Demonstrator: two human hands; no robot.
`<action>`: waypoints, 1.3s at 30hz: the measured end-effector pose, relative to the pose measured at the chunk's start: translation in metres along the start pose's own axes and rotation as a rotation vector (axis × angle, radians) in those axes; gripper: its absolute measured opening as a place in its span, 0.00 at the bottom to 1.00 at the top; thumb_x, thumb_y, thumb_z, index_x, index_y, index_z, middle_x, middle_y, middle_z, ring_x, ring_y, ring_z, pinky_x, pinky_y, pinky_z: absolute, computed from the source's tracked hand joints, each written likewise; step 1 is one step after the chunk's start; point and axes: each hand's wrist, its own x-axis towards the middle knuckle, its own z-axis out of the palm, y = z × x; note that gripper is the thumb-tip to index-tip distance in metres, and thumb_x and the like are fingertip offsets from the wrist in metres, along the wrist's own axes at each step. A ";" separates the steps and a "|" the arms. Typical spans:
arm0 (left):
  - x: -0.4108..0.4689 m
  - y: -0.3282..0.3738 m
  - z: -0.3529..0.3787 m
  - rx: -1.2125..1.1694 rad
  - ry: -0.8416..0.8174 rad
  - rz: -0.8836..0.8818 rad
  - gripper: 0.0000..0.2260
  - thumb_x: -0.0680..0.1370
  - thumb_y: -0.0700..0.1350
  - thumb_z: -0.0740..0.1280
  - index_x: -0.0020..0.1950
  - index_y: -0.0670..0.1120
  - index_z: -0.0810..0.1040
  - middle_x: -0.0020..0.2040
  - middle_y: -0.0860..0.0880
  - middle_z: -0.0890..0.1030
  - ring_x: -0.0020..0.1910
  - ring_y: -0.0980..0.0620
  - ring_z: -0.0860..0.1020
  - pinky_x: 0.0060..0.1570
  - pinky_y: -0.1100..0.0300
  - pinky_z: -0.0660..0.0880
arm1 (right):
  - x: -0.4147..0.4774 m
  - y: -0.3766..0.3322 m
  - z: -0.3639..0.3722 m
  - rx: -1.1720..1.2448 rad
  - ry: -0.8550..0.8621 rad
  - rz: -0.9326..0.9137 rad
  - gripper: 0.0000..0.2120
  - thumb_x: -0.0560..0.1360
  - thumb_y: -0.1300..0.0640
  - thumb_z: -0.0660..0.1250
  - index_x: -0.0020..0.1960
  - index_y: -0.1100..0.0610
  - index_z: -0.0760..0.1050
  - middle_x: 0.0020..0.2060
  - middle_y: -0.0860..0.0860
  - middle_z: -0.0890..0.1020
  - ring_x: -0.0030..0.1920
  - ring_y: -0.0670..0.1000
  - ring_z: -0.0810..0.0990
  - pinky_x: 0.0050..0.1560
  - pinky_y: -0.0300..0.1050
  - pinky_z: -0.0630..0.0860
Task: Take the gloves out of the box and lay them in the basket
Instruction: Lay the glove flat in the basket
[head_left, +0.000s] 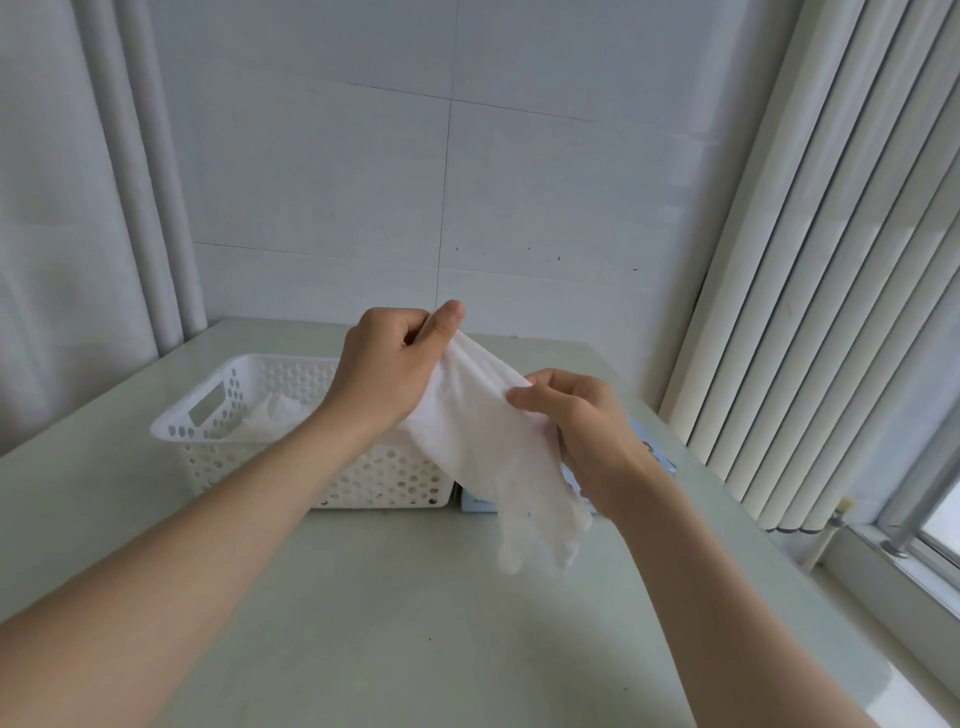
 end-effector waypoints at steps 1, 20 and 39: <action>0.002 0.001 -0.004 -0.006 -0.018 -0.009 0.28 0.84 0.61 0.63 0.32 0.47 0.58 0.26 0.55 0.57 0.26 0.55 0.58 0.30 0.59 0.57 | 0.001 0.002 0.000 0.032 -0.021 0.018 0.08 0.71 0.53 0.77 0.42 0.56 0.80 0.39 0.55 0.84 0.38 0.57 0.79 0.42 0.49 0.73; 0.036 -0.078 -0.075 0.733 -0.096 -0.248 0.18 0.88 0.55 0.49 0.48 0.45 0.69 0.45 0.42 0.77 0.44 0.40 0.74 0.44 0.49 0.69 | 0.086 -0.018 0.076 -0.422 0.228 -0.204 0.12 0.73 0.54 0.81 0.53 0.53 0.83 0.41 0.50 0.85 0.39 0.49 0.85 0.39 0.44 0.82; 0.031 -0.067 -0.089 1.014 -0.531 -0.228 0.15 0.83 0.54 0.67 0.69 0.54 0.73 0.66 0.47 0.73 0.68 0.43 0.71 0.60 0.49 0.70 | 0.094 -0.052 0.103 -1.340 -0.513 -0.036 0.38 0.69 0.26 0.73 0.69 0.49 0.79 0.51 0.47 0.84 0.44 0.48 0.81 0.60 0.52 0.79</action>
